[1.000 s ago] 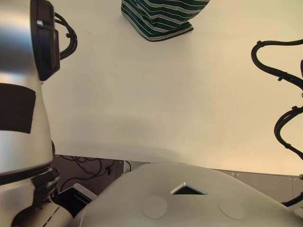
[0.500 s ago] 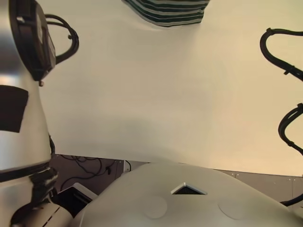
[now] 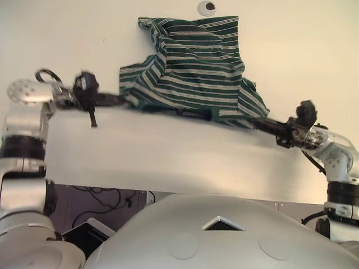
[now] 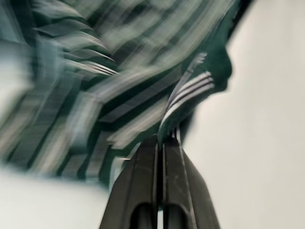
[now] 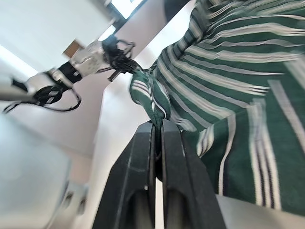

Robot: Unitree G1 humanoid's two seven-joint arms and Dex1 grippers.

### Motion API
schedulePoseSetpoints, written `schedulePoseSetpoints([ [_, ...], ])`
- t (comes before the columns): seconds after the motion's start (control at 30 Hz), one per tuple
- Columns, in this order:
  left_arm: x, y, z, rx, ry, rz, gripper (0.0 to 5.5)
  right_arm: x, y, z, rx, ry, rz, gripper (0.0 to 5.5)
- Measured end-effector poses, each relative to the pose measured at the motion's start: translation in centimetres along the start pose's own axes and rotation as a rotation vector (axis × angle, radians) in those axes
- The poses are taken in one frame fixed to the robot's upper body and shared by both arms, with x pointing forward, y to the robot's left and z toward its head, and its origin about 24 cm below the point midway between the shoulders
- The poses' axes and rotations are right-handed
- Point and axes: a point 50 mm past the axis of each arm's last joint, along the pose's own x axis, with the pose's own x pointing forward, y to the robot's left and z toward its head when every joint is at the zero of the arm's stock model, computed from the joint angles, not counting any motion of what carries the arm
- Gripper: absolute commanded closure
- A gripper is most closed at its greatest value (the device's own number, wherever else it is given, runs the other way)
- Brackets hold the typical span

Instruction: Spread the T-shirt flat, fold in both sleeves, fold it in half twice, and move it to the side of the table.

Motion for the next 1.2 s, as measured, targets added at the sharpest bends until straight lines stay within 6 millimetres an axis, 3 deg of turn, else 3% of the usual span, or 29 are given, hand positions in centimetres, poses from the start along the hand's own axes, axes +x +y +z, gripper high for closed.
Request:
schedulePoseSetpoints([
  [0.13, 0.5, -7.4, 1.1, 0.315, 0.318, -0.362, 5.5, 1.4, 6.3, -1.3, -0.066, 0.287, 0.134, 5.47],
  [0.17, 0.4, -8.4, 1.0, 0.352, 0.376, -0.404, 5.5, 1.3, 7.4, -2.0, -0.07, 0.367, 0.138, 5.47],
  [0.33, 0.6, -8.7, 2.0, 0.325, 0.406, -0.366, 4.71, 0.6, 7.5, -2.4, -0.066, 0.463, 0.039, 4.5],
  [0.43, 0.3, -10.3, 2.3, 0.256, 0.406, -0.441, 4.24, -0.1, 8.3, -1.3, -0.023, 0.447, 0.109, 3.97],
  [0.5, -1.2, -10.5, 3.6, 0.251, 0.423, -0.515, 4.02, -1.3, 9.0, 0.8, 0.026, 0.407, 0.18, 3.57],
  [0.57, -2.4, -9.5, 5.9, 0.27, 0.373, -0.498, 4.02, -1.8, 8.5, 3.4, 0.007, 0.306, 0.202, 3.21],
  [0.67, -4.0, -5.9, 10.8, 0.342, 0.18, -0.331, 4.02, -1.2, 5.8, 7.6, -0.17, 0.125, 0.088, 3.17],
  [0.77, -3.7, -1.3, 13.1, 0.354, -0.053, -0.133, 4.02, 1.9, 1.5, 8.5, -0.309, 0.076, -0.105, 3.17],
  [0.83, -1.0, 2.9, 12.5, 0.315, -0.079, -0.017, 4.02, 5.3, -1.4, 7.3, -0.36, 0.157, -0.199, 3.17],
  [0.97, 5.8, 6.8, 7.7, 0.302, 0.183, 0.068, 4.02, 7.7, -6.1, 5.5, -0.387, 0.297, -0.329, 3.17],
  [1.07, 7.9, 10.2, 10.1, 0.457, 0.231, 0.26, 4.02, 8.4, -9.6, 8.5, -0.521, 0.267, -0.541, 3.17],
  [1.2, 10.3, 13.4, 12.1, 0.587, 0.31, 0.576, 4.02, 5.7, -13.1, 12.3, -0.611, 0.212, -0.91, 3.17],
])
